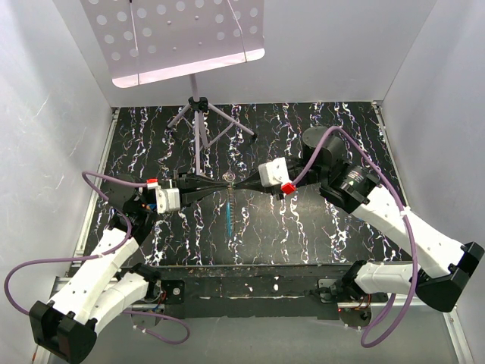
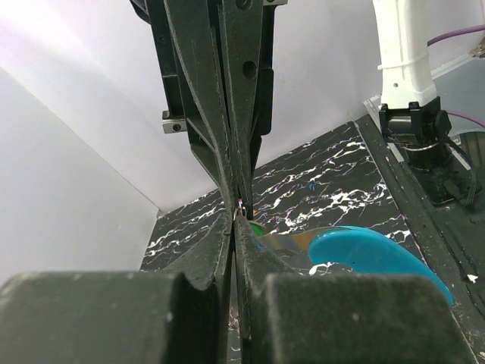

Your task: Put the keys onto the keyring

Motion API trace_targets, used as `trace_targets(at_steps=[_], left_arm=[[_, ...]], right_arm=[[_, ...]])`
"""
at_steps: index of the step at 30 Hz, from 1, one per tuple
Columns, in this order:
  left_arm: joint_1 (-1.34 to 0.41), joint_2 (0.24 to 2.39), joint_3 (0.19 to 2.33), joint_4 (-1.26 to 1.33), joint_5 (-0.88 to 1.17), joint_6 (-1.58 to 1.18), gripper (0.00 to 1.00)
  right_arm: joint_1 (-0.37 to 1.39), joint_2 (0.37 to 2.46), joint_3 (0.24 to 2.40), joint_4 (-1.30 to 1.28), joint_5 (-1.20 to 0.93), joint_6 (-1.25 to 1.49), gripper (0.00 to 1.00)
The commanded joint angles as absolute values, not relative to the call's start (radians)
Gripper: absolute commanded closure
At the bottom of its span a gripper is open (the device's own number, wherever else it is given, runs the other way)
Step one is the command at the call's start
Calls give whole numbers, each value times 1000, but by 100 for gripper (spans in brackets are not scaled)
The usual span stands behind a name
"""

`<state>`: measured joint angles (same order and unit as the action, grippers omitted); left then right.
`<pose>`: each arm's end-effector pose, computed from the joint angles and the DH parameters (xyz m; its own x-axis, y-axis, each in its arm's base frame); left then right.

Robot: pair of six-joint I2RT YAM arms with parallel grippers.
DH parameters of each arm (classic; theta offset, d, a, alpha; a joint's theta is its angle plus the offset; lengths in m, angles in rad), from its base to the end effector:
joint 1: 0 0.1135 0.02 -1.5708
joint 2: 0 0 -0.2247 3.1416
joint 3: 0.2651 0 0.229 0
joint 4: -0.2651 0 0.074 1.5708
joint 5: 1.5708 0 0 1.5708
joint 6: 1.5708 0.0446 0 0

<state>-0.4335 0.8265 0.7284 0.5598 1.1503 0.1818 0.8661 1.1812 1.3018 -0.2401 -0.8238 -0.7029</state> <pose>0.1427 -0.1109 0.3579 0.5627 -0.1791 -0.8070 0.8250 0.0605 0.5618 0.1373 0.2119 0.3951 0.5807 0.0049 -0.8141 -0.8049 -0.1463 -0.5751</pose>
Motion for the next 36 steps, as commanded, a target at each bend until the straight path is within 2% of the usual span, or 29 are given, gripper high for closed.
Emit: trace_targets(at_steps=[1,36], left_arm=[[-436,819,769,535,1123,199,100],[-436,819,796,339,1101,331,100]], right_arm=[[885,1197,1358,-238,-805,-707,99],[888,1209,1385,-238,-776,-657,99]])
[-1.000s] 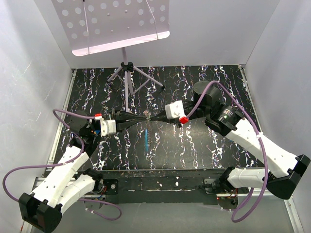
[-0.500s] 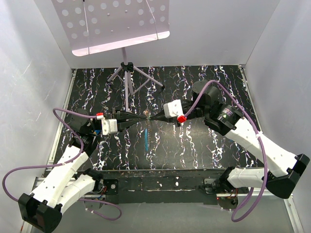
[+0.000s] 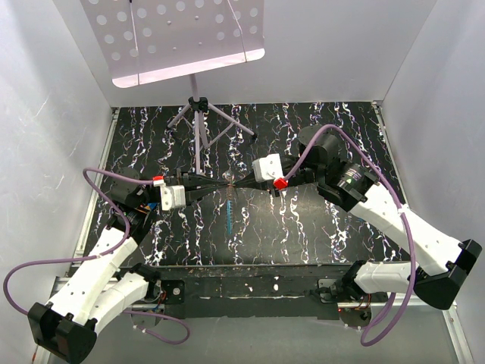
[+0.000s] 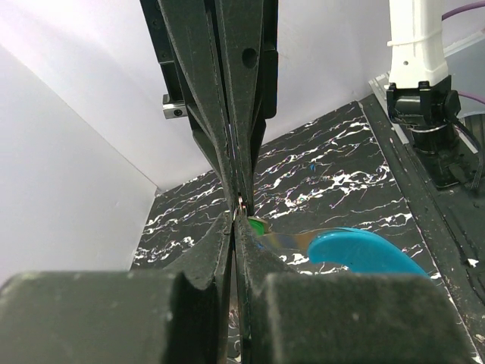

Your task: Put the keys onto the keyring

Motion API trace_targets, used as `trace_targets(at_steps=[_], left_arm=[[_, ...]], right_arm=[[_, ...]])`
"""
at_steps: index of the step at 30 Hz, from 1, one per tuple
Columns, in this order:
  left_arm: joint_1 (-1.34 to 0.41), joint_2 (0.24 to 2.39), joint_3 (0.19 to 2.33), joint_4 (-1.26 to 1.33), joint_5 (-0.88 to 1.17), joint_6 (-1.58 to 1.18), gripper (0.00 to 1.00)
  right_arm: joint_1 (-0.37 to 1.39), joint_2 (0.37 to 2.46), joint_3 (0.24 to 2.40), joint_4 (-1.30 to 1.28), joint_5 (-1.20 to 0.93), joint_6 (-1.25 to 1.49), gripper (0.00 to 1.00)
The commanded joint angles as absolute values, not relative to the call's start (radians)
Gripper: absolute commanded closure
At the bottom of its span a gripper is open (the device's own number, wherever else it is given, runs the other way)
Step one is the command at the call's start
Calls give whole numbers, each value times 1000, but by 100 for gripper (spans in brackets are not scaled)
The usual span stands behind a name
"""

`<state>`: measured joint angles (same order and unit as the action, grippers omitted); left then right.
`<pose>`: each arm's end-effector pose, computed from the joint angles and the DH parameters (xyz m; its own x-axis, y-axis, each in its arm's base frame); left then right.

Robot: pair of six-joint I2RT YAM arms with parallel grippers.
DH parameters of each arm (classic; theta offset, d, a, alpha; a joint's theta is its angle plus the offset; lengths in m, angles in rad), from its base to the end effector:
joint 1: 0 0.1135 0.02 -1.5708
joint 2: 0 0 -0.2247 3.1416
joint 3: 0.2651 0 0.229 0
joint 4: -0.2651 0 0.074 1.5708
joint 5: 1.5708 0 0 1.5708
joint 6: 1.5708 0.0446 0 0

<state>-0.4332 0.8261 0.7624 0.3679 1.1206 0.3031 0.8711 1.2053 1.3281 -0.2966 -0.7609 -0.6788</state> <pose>0.1476 -0.1125 0.3525 0.5467 -0.1098 -0.8301 0.8373 0.0703 0.5422 0.1416 0.2159 0.3916 0.5358 -0.0696 -0.8415 -0.8416 -0.1245 -0.5256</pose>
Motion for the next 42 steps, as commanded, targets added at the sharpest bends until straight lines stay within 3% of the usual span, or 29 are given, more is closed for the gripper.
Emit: trace_targets(at_steps=[1,42], left_arm=[[-436,819,795,337,1104,331,100],[-436,819,796,325,1100,339,100]], right_arm=[[888,1209,1387,-238,-776,-652,99],[896,1207,1378,-229,-769,-647,99]])
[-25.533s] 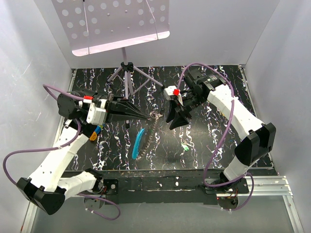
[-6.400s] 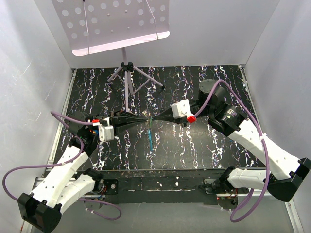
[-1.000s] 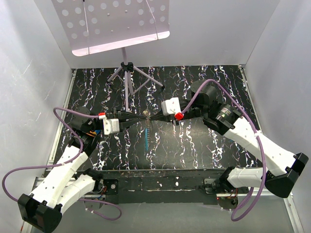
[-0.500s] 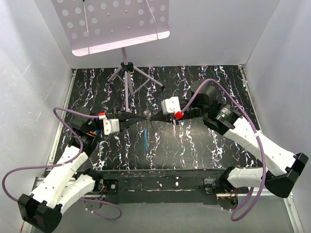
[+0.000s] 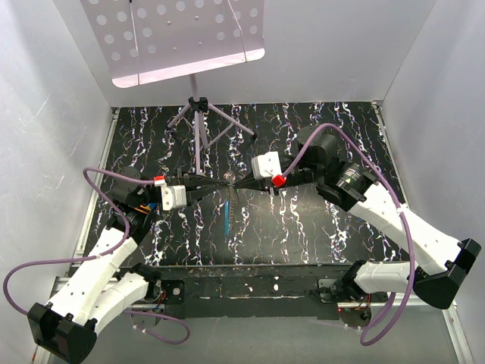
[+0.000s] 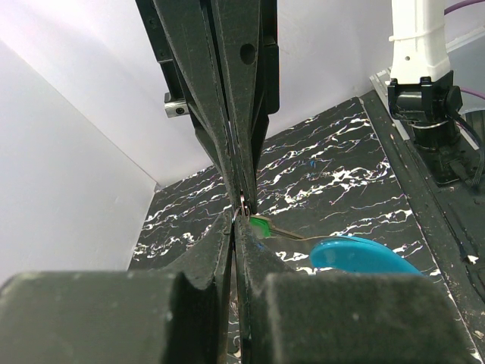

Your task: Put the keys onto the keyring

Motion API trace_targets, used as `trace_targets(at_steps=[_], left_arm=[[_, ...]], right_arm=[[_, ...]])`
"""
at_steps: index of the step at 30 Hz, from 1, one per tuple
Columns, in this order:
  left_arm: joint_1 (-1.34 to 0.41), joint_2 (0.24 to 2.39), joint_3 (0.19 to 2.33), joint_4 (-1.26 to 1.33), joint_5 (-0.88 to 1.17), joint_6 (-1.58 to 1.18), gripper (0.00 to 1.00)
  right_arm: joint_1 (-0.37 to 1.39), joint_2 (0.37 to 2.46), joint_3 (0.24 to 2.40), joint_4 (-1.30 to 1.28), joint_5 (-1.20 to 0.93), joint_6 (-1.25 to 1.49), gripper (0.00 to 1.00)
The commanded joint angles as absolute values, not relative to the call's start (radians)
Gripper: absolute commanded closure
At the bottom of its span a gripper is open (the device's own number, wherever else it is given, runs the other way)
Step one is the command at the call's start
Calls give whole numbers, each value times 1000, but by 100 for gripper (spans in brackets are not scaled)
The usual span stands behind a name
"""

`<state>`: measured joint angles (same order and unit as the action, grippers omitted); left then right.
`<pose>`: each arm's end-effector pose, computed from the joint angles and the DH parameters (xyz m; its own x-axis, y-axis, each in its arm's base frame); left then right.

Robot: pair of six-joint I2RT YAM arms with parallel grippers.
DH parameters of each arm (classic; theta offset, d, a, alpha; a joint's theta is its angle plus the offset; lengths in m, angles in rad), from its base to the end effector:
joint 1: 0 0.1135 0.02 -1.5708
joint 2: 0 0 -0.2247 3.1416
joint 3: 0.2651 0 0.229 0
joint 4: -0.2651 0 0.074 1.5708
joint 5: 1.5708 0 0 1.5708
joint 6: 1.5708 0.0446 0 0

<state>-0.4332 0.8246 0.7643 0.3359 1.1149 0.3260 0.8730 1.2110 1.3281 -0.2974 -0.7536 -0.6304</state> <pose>0.1482 -0.1127 0.3505 0.5443 -0.0964 -0.8333 0.8389 0.0715 0.5396 0.1425 0.2174 0.3901 0.4913 -0.0831 -0.8670 -0.8687 -0.1192 -0.4808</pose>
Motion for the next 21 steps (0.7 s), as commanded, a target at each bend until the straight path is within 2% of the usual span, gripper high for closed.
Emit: trace_targets(at_steps=[1,13,21], left_arm=[[-436,821,798,327,1100,336,100],[-436,821,798,328,1098,334,100],[-437,821,798,328,1100,334,100]], right_arm=[[896,1207,1378,-227,-765,-638,99],[896,1212,1385,-198,-753,-515,99],[896,1210,1387,-199,-750,-543,99]])
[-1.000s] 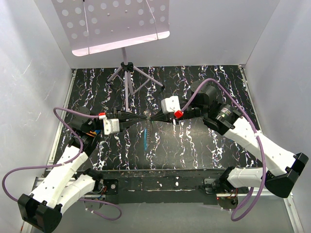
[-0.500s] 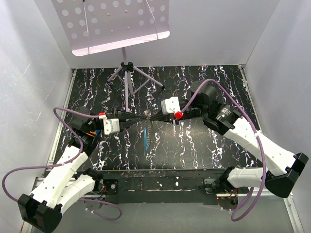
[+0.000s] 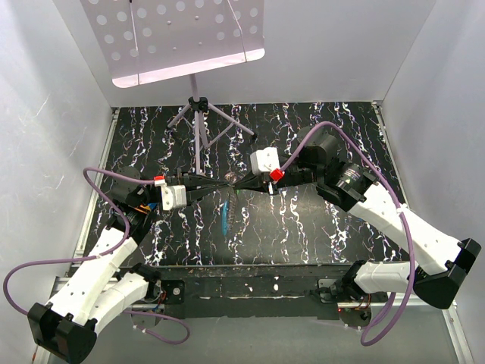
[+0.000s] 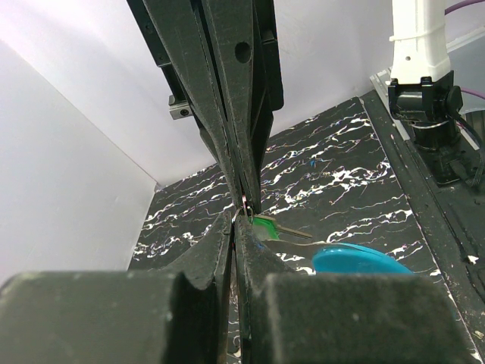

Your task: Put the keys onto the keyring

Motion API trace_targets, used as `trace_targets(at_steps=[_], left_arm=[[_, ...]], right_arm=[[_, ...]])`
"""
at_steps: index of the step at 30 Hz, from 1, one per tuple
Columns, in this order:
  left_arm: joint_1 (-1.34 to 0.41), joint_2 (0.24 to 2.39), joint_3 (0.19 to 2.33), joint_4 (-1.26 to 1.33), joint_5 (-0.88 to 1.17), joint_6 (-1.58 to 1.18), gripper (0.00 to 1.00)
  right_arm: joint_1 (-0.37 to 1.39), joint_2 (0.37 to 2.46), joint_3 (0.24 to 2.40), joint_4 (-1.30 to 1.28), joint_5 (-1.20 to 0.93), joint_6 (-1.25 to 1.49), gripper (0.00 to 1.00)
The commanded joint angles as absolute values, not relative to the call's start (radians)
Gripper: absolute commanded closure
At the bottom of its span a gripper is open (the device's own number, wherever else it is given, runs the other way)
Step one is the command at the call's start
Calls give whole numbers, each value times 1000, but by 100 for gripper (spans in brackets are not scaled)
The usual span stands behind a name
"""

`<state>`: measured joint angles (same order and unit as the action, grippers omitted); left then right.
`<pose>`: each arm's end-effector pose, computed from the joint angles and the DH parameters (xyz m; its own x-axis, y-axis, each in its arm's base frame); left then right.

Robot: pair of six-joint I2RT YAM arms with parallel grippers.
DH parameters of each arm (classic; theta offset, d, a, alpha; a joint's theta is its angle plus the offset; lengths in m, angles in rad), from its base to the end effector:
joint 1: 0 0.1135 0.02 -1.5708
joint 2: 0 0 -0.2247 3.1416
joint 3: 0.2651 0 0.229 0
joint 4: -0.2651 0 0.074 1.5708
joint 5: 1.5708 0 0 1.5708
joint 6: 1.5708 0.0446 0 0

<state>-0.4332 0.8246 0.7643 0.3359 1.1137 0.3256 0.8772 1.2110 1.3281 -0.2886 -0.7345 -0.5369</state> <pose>0.1482 -0.1127 0.3506 0.5440 -0.0960 -0.8336 0.8391 0.0726 0.5392 0.1425 0.2182 0.3909 0.4141 -0.0957 -0.9052 -0.9090 -0.0957 -0.4057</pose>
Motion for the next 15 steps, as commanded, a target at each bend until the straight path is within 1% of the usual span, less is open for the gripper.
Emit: trace_targets(at_steps=[1,15], left_arm=[[-436,819,798,328,1101,334,100],[-436,822,793,324,1097,331,100]], right_arm=[[896,1210,1385,-204,-752,-554,99],[905,1212,1391,-232,-753,-632,99]])
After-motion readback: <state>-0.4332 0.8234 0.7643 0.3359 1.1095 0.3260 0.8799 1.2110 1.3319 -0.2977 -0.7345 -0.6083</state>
